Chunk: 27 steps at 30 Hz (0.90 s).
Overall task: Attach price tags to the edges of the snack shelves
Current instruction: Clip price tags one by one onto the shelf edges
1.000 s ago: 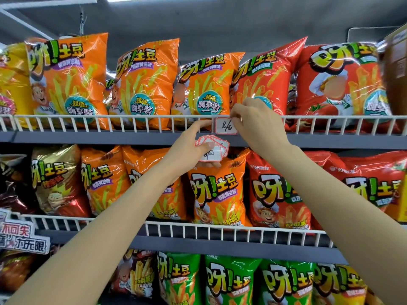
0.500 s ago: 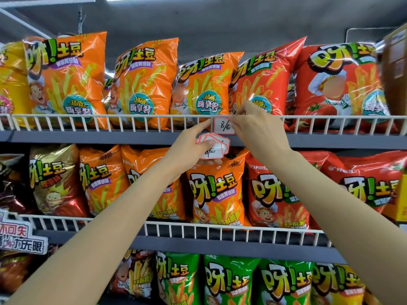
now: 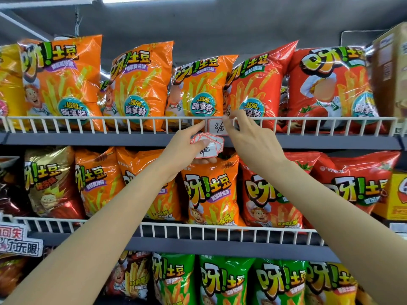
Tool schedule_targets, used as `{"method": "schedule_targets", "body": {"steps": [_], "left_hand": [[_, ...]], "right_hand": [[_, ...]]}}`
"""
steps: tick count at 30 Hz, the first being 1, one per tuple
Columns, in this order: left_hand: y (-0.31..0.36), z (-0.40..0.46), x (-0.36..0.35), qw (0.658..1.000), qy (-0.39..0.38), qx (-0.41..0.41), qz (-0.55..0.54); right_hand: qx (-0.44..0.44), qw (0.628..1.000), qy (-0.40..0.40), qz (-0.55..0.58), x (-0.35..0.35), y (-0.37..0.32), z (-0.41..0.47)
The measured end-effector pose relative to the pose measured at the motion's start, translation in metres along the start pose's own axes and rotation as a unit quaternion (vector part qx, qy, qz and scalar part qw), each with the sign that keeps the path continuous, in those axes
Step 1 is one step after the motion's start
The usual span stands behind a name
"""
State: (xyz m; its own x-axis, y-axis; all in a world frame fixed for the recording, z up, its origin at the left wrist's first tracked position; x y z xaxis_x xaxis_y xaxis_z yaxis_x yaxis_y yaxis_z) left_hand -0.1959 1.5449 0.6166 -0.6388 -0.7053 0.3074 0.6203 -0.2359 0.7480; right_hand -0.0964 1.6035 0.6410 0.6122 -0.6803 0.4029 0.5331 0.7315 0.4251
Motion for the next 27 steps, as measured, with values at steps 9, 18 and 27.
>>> {"method": "schedule_targets", "body": {"steps": [9, 18, 27], "left_hand": [[0.002, -0.003, 0.002, 1.000, 0.017, 0.017, 0.006], [0.007, -0.037, 0.035, 0.990, 0.134, 0.002, -0.036], [-0.010, -0.111, 0.136, 0.986, 0.152, -0.016, -0.065]], "right_hand": [[0.017, 0.999, 0.005, 0.028, -0.007, 0.006, -0.002], [-0.092, 0.872, 0.023, 0.480, 0.004, -0.008, 0.005], [-0.121, 0.803, -0.014, 0.583, 0.034, -0.131, 0.018]]}}
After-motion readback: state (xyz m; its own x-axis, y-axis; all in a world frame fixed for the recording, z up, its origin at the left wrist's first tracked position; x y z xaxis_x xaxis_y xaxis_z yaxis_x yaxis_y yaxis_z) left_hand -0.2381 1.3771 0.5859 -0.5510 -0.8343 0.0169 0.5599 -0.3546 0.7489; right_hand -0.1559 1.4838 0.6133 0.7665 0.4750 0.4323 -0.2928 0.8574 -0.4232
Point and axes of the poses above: each hand's wrist, its own z-axis towards the middle knuckle, its own x-axis out of the back of the hand, y = z × x, the point moved 9 cm from there along z, towards the middle knuckle, and after that the axes turned 1 degree about -x, right-handed, at the moved point
